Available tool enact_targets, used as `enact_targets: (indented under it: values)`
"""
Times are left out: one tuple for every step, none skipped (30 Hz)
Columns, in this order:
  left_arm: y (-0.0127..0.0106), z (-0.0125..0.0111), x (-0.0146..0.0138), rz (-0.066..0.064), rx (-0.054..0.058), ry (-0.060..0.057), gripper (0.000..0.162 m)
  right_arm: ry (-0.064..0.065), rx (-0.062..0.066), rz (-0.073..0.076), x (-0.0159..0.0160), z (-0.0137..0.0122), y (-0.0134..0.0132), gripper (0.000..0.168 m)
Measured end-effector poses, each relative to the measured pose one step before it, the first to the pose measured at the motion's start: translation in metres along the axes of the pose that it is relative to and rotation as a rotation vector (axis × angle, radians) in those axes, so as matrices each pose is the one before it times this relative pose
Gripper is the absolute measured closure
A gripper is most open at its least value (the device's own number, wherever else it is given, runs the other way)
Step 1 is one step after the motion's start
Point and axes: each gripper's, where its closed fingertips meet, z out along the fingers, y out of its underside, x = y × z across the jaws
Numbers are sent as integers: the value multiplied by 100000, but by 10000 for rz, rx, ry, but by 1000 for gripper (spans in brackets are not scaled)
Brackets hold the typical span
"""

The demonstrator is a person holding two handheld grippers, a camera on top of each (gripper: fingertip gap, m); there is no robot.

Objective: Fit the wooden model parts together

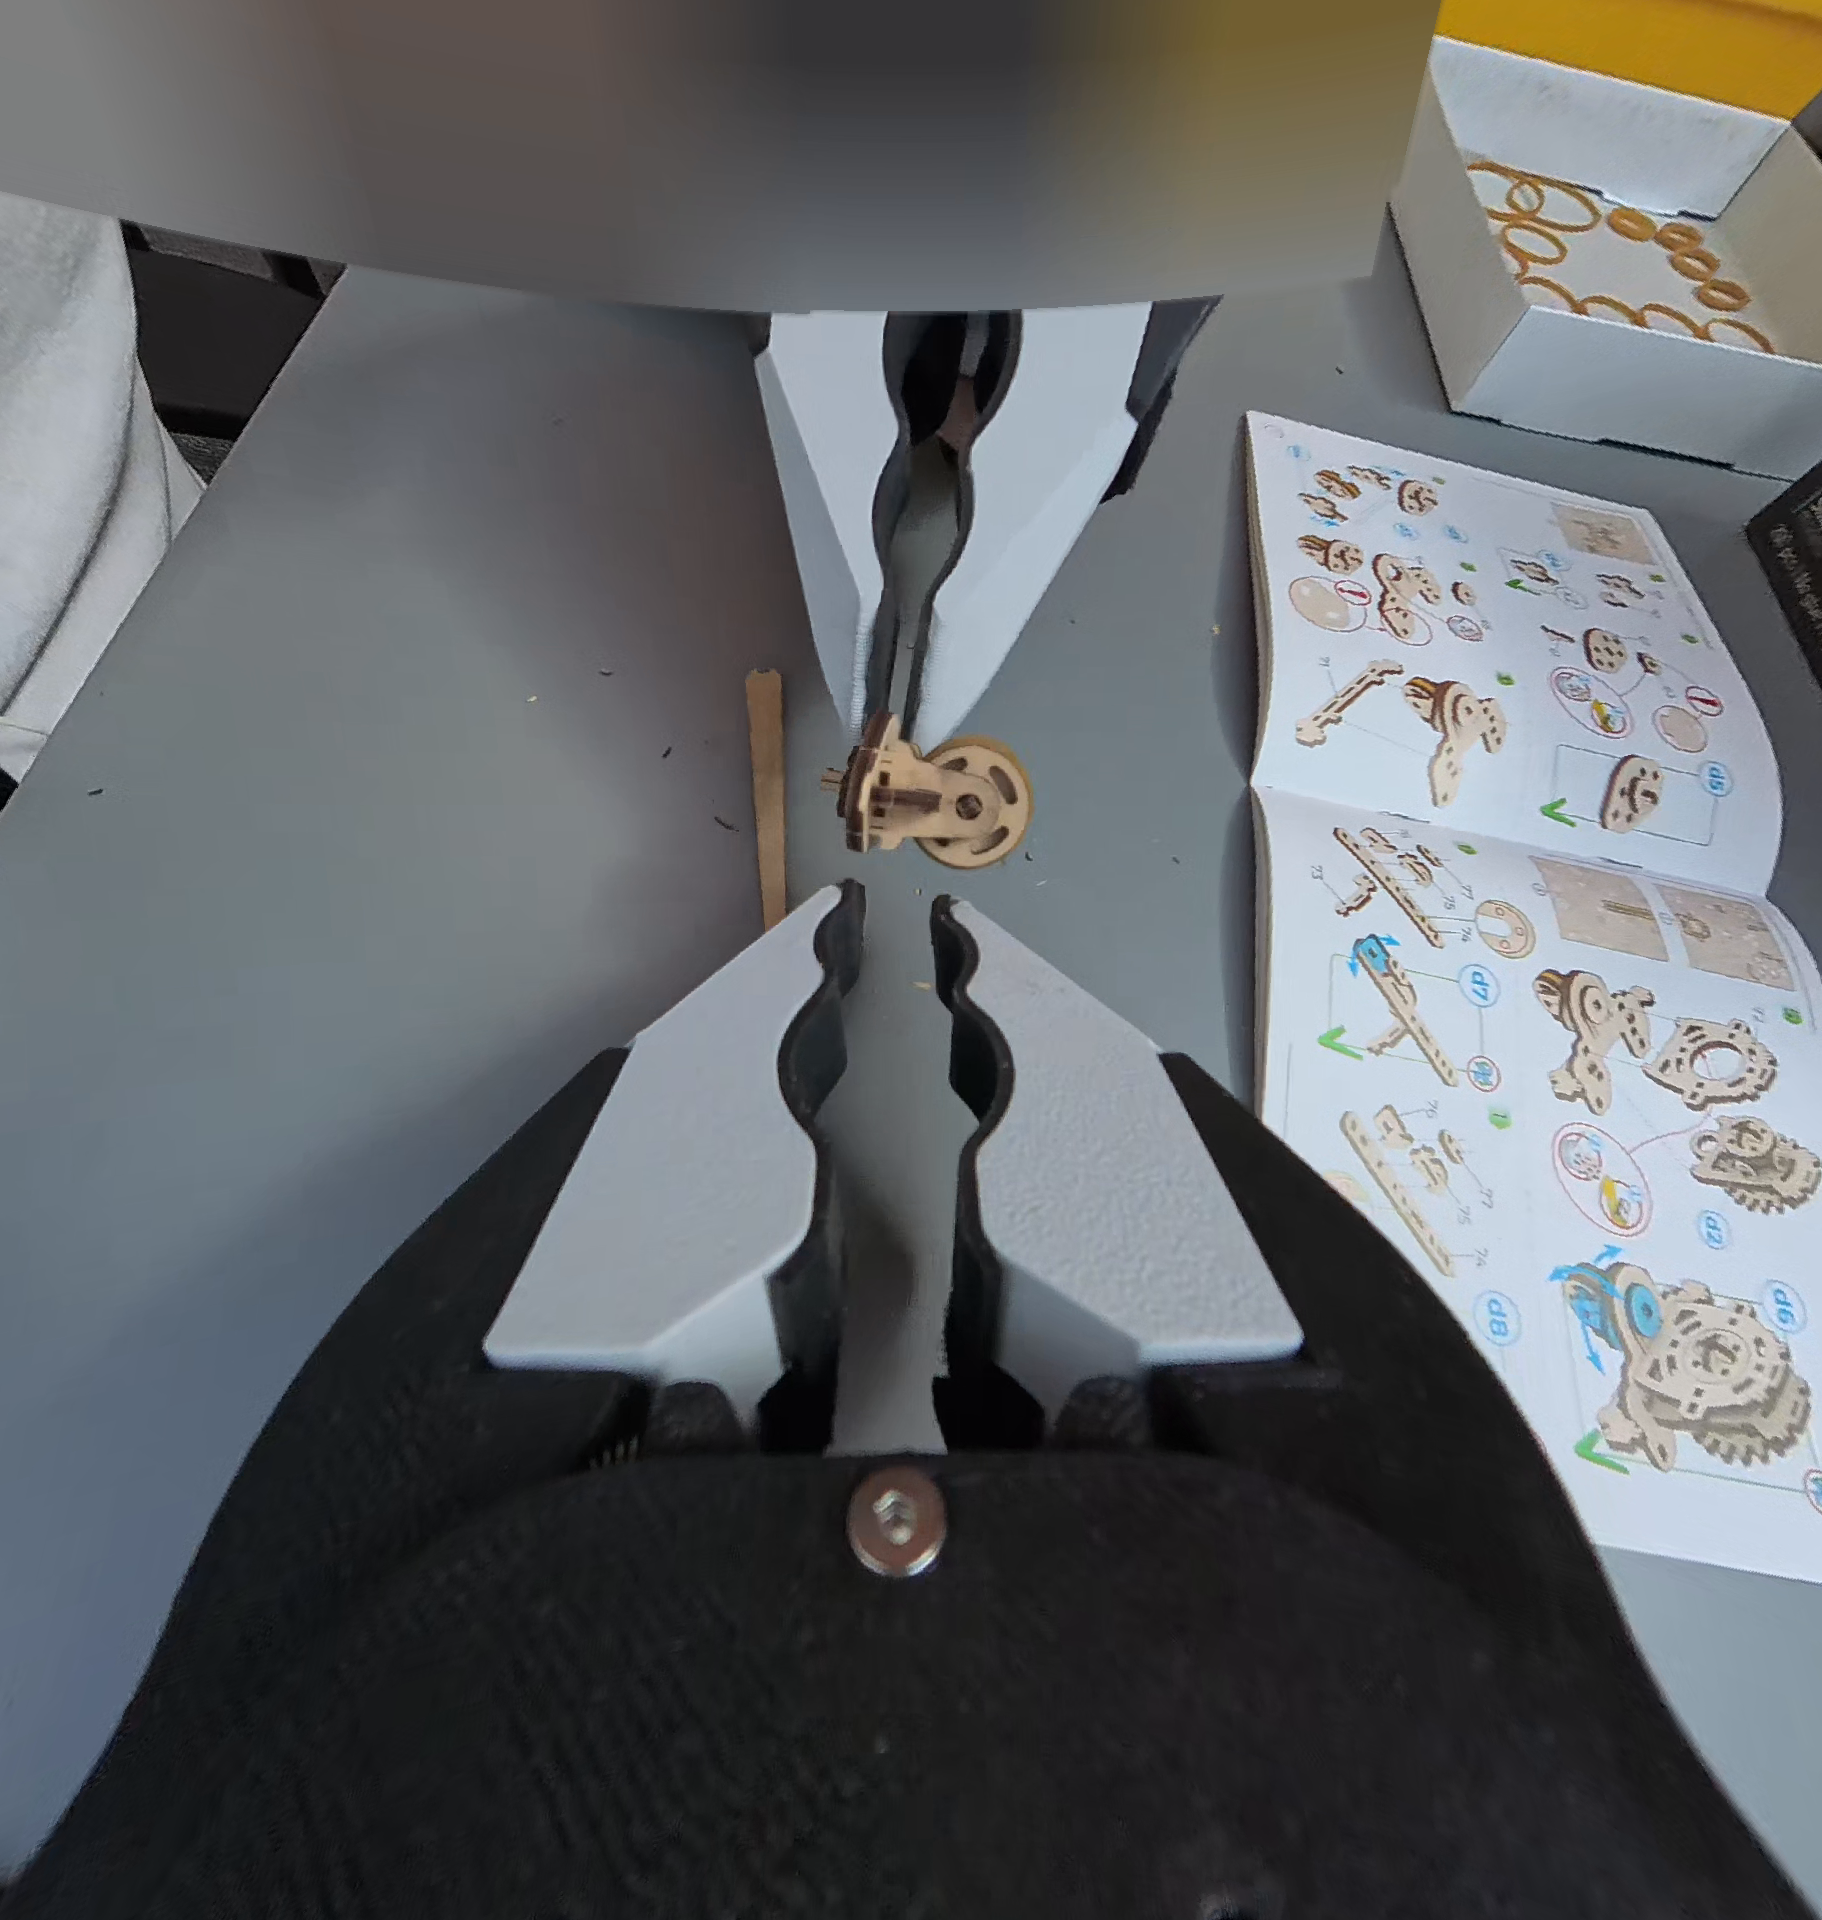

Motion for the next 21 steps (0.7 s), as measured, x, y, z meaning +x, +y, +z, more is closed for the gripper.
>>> enact_targets:
  values:
    - [7,-126,-271,79,43,-136,161,176,195,200,424,-466,-389,156]
    - [134,-58,-207,132,-38,-133,161,173,293,183,340,-443,-602,156]
    - [47,-4,-114,128,-12,-114,161,216,171,130,316,-313,-462,156]
    - [-91,-10,-46,100,57,-73,161,274,-214,-15,301,-103,137,155]
    - [-2,42,-16,33,-15,-27,161,132,-365,-169,0,92,392,153]
    - [153,90,-41,-14,-97,-22,161,-25,-318,-167,-299,229,360,152]
    - [220,101,4,4,-117,6,161,-23,-160,-124,-320,260,94,152]
    - [185,99,57,22,-89,34,161,-39,-50,-90,-295,188,-73,153]
    - [169,87,-2,-1,-85,2,161,51,-39,-57,-87,71,-90,154]
    - [58,38,-47,-43,-22,-22,161,135,-106,-50,132,12,97,155]
    - [60,12,-69,-89,-31,-8,161,60,6,53,75,-16,-11,157]
    - [107,41,-68,-96,-57,0,161,9,-2,177,73,17,12,158]
    - [133,48,-54,-55,-74,-4,161,-79,20,184,-47,70,-12,162]
    - [122,52,1,5,-81,3,161,-79,-1,132,-77,93,10,163]
    - [131,63,-52,1,-85,-36,161,51,-79,6,92,92,133,162]
    - [120,70,-59,-26,-84,-30,161,63,-76,-15,73,90,145,162]
    - [139,75,44,-25,-98,39,161,-30,-93,-12,-78,98,136,162]
    - [114,61,45,-7,-83,23,161,14,-98,-66,-35,101,125,162]
    - [88,47,6,14,-65,-13,161,64,-95,-81,16,64,103,162]
    - [98,63,78,12,-74,41,161,-22,-95,-22,-101,80,86,162]
    - [129,67,134,-6,-93,89,161,-79,-96,-10,-176,109,129,162]
